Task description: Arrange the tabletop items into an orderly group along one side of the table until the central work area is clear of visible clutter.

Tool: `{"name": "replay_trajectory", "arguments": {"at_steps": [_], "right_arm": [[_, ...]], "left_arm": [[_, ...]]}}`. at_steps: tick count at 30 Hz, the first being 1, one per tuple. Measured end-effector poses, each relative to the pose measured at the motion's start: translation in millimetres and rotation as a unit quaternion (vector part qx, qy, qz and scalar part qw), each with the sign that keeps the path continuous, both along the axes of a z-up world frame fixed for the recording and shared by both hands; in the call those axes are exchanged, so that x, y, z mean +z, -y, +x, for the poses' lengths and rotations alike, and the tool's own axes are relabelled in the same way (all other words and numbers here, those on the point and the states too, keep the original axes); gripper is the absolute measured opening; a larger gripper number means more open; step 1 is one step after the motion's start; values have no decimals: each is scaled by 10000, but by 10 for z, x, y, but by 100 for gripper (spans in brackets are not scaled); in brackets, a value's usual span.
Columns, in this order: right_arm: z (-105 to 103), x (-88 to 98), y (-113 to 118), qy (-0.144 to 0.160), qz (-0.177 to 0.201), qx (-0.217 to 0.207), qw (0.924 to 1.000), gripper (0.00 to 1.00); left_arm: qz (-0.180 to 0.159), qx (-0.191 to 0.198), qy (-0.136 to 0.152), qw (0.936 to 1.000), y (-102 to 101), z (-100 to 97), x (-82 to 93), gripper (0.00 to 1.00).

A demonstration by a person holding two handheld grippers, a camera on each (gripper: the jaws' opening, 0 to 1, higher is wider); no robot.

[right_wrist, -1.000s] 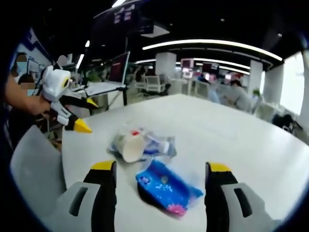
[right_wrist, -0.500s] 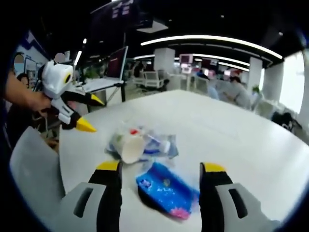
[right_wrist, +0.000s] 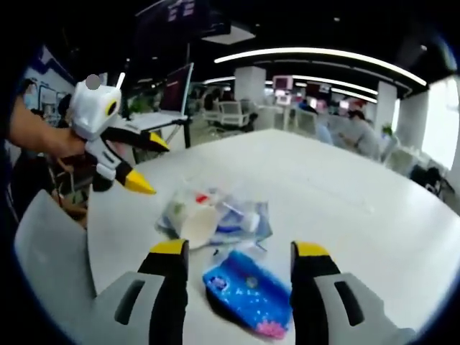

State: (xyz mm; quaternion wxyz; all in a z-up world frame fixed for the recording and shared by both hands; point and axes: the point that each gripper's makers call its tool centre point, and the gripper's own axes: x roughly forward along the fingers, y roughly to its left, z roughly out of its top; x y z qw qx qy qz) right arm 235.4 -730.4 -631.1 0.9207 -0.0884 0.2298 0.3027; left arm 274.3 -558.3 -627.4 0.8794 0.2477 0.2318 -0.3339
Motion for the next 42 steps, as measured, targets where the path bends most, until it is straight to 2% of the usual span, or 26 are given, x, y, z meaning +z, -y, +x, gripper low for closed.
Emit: {"name": "replay_trajectory", "arguments": {"at_steps": [24, 42], "right_arm": [[235, -113, -98, -138, -35, 28, 9999, 54], [395, -199, -121, -235, -46, -13, 9997, 54]], "left_arm": [[187, -468, -273, 9984, 188, 356, -235, 53], [443, -993, -496, 9928, 363, 545, -432, 45]]}}
